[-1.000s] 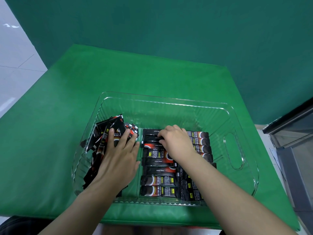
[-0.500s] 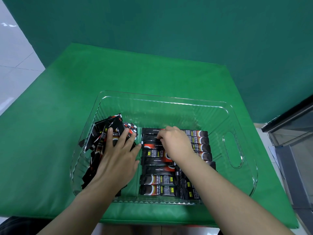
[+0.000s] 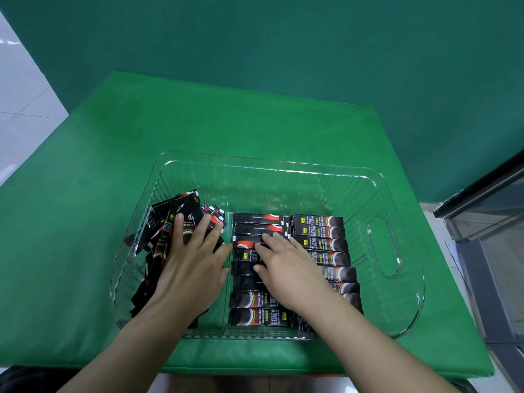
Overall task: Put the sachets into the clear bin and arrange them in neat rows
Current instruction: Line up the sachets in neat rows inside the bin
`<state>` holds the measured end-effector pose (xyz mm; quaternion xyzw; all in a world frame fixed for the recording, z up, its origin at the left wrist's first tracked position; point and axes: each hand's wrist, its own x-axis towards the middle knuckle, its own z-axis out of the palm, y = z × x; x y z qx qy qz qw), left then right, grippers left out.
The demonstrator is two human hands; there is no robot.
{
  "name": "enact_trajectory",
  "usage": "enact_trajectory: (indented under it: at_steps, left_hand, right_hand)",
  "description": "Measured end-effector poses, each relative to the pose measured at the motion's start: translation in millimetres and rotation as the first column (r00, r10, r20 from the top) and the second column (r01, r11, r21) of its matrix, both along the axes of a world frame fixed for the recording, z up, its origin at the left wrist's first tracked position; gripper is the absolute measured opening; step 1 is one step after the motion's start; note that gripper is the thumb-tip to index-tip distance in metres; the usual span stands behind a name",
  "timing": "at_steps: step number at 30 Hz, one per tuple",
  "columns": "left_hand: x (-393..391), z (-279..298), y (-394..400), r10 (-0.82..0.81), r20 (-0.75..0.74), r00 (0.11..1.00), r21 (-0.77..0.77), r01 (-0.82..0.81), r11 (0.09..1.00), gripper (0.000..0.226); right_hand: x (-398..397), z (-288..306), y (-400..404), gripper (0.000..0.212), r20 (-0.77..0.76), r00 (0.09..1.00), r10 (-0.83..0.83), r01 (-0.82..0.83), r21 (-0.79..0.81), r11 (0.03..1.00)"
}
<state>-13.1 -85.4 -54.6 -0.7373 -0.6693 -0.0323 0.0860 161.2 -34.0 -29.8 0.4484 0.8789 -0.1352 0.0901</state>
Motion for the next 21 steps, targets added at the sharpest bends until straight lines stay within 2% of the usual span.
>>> enact_trajectory:
  at_steps: [8,16,21]
  left_hand:
    - [0,1,0,-0.009,0.003,1.0,-0.008,0.009,1.0,0.05]
    - [0,0,0,-0.004,-0.001,1.0,0.002,0.004,1.0,0.054]
    - [-1,-1,0,-0.009,-0.002,1.0,0.007,0.009,1.0,0.055]
  right_hand:
    - [2,-3,-5,0.063,0.059,0.998,-0.023,0.025,-0.038,0.999]
    - [-2,-2,-2,0.061,-0.009,1.0,-0.029,0.029,-0.012,1.0]
    - [-14,-4,10,0.064,0.034,0.999,-0.022,0.024,-0.06,0.998]
